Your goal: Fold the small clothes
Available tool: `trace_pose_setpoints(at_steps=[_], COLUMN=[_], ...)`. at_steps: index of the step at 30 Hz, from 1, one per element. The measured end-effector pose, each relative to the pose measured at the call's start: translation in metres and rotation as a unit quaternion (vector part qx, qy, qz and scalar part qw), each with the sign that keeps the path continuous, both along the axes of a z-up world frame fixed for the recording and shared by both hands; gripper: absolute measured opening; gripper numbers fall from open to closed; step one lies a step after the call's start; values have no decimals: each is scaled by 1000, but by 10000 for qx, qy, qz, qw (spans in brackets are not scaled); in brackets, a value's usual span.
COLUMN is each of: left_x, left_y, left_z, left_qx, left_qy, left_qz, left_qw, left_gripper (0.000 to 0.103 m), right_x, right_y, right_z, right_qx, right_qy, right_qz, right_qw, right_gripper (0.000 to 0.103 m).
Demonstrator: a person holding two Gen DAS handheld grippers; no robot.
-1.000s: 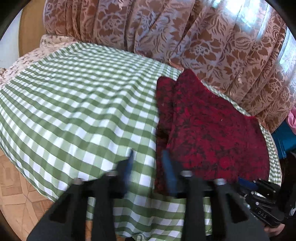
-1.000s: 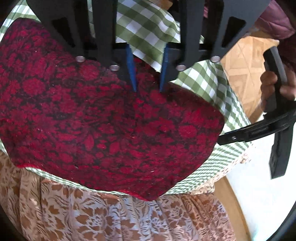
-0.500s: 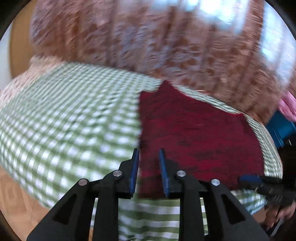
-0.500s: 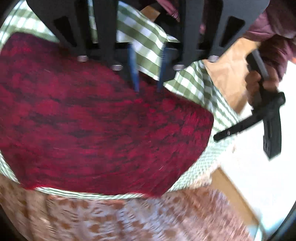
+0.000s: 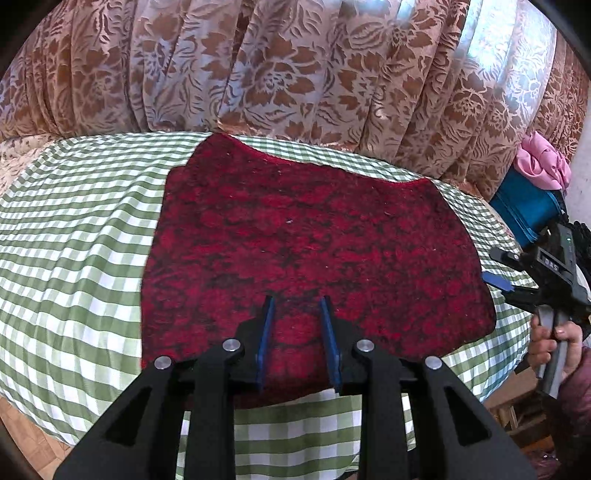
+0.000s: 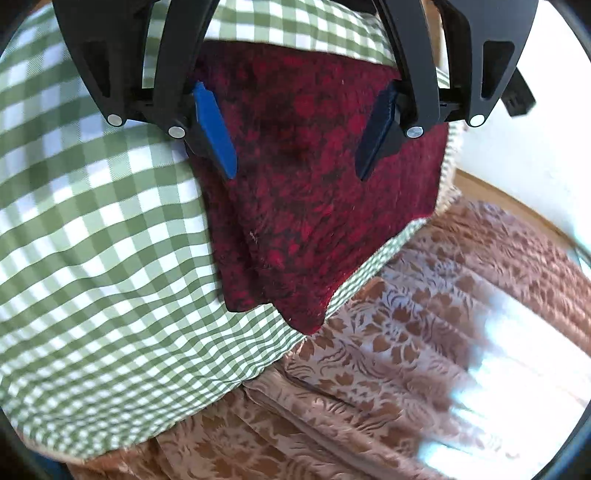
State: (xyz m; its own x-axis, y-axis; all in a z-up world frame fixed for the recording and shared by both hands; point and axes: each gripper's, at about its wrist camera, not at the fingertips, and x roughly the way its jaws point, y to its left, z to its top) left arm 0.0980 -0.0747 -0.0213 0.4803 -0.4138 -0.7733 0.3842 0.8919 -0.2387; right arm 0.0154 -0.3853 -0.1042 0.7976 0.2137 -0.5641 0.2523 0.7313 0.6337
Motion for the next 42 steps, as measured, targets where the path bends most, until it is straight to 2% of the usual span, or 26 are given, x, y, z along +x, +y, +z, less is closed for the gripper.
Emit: trace_pose_setpoints(at_steps=[3, 5, 8, 10, 13, 17, 22, 28, 32, 34, 36, 42], left_x=[-1, 2, 6, 7, 7, 11, 26, 42, 50, 52, 54, 63], left_y=[-2, -2, -4, -6, -7, -9, -23, -50, -67, -71, -74, -72], left_z=[0, -1, -3, -2, -2, 1, 5, 1, -7, -7, -10, -21], left_qx=[58, 60, -4, -50, -48, -189, -334, -427, -241, -211, -84, -90], left_qy=[-16, 16, 107, 112, 120, 202, 246, 386, 464, 450, 471, 761], left_qz=[-16, -10, 0, 2, 4, -12, -45, -260, -260, -257, -271, -162], left_qw=[10000, 10000, 9999, 9999, 9999, 9996, 9991, 9980, 9983, 9984, 9985, 9969], left_gripper=[25, 25, 25, 31, 34, 34, 33, 33, 33, 34, 34, 34], right_x=[1, -8, -11, -7, 1, 9, 15, 18, 24, 23, 21, 22], right_y=[-4, -10, -25, -26, -23, -20, -20, -12, -9, -10, -10, 2], right_z=[2, 5, -7, -21, -35, -38, -39, -42, -43, -43, -42, -22], right_qx=[3, -37, 187, 456, 634, 625, 662, 614, 471, 451, 499, 369], right_qy=[-17, -38, 35, 124, 181, 169, 179, 231, 282, 299, 290, 118], right_qz=[-22, -167, -184, -55, -10, 133, 375, 683, 698, 705, 726, 870], right_qw=[10000, 9998, 9996, 9989, 9978, 9978, 9969, 9955, 9960, 9960, 9957, 9955], right_gripper=[69, 79, 79, 80, 83, 88, 88, 78, 69, 63, 50, 41])
